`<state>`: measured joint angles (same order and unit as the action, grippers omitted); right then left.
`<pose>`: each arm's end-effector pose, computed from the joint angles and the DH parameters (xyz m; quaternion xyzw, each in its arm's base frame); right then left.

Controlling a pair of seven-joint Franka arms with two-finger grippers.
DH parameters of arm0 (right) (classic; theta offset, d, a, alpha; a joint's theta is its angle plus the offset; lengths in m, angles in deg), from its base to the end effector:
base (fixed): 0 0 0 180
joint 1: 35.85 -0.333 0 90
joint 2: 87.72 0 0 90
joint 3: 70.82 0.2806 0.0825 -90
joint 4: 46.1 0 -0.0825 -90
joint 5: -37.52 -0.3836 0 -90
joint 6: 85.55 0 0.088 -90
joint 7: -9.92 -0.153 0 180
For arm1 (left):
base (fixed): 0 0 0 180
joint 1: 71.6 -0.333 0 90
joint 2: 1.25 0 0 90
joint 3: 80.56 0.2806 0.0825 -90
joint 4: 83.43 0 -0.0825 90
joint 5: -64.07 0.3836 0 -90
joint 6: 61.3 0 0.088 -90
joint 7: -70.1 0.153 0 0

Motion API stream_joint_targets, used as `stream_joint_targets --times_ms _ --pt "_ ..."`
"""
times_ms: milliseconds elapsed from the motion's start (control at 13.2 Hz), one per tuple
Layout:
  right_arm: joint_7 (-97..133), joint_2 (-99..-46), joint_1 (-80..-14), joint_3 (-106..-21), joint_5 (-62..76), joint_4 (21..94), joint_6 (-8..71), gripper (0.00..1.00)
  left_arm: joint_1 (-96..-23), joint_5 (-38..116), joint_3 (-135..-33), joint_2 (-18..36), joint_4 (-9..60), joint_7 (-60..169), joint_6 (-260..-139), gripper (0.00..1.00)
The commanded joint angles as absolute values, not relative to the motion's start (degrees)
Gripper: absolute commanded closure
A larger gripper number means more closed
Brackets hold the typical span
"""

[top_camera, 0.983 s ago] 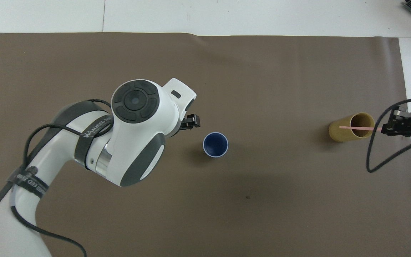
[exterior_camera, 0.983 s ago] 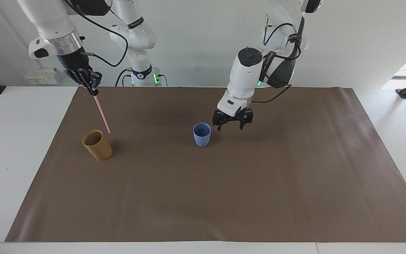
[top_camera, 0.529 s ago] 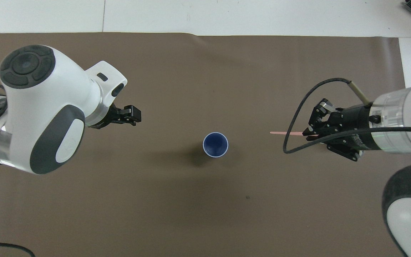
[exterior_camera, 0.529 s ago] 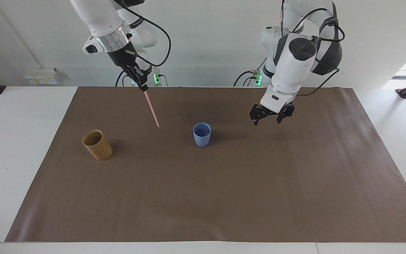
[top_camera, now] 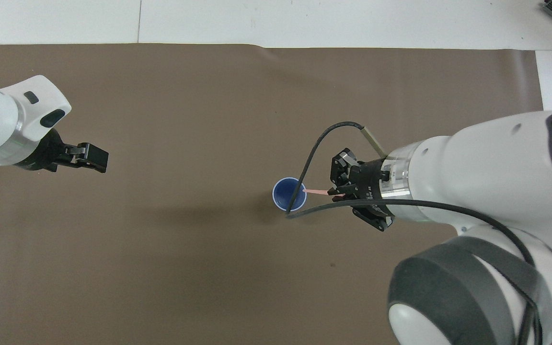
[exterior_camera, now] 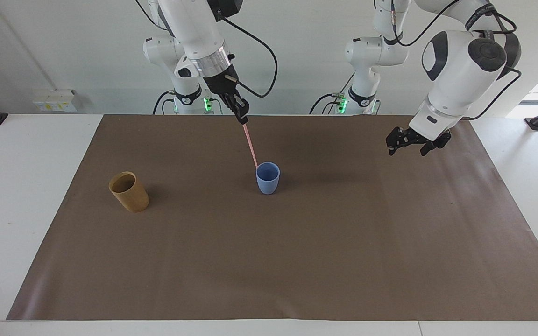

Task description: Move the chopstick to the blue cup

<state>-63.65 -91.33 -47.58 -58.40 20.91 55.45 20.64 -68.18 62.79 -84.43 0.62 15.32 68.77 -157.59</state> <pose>0.5013 0.2655 0.5119 -0.8849 0.4403 0.0548 0.1417 0.5551 -0.0739 0.4620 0.9979 -0.0503 -0.0385 0.0093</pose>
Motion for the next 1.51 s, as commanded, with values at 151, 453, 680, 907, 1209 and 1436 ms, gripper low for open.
stream_joint_targets --times_ms 151,453,680,907,1209,1436 --pt "-63.03 -91.58 -50.79 -58.69 19.94 60.06 23.43 1.0 -70.46 63.55 -84.95 -2.83 10.81 71.85 -150.1 0.0" --pt "-54.43 -91.85 -50.8 -58.69 20.47 62.0 23.52 1.0 -70.46 63.72 -84.69 -2.84 4.38 71.94 -142.53 0.0" --pt "-53.97 -91.67 -50.71 -58.69 20.91 61.91 23.61 1.0 -70.55 63.72 -84.6 -2.84 2.61 72.03 -141.02 0.0" --pt "-53.8 -91.5 -50.53 -58.69 22.14 61.65 23.7 1.0 -70.46 62.84 -83.99 -2.92 2.61 73.43 -141.9 0.0" --pt "-53.71 -91.41 -50.53 -58.69 22.23 61.65 24.05 0.95 -70.55 61.62 -83.99 -3.01 2.61 73.97 -142.07 0.0" --pt "-52.22 -91.41 -50.36 -58.69 22.23 61.65 24.05 0.89 -70.55 61.44 -83.9 -3.27 2.61 73.96 -142.16 0.0"
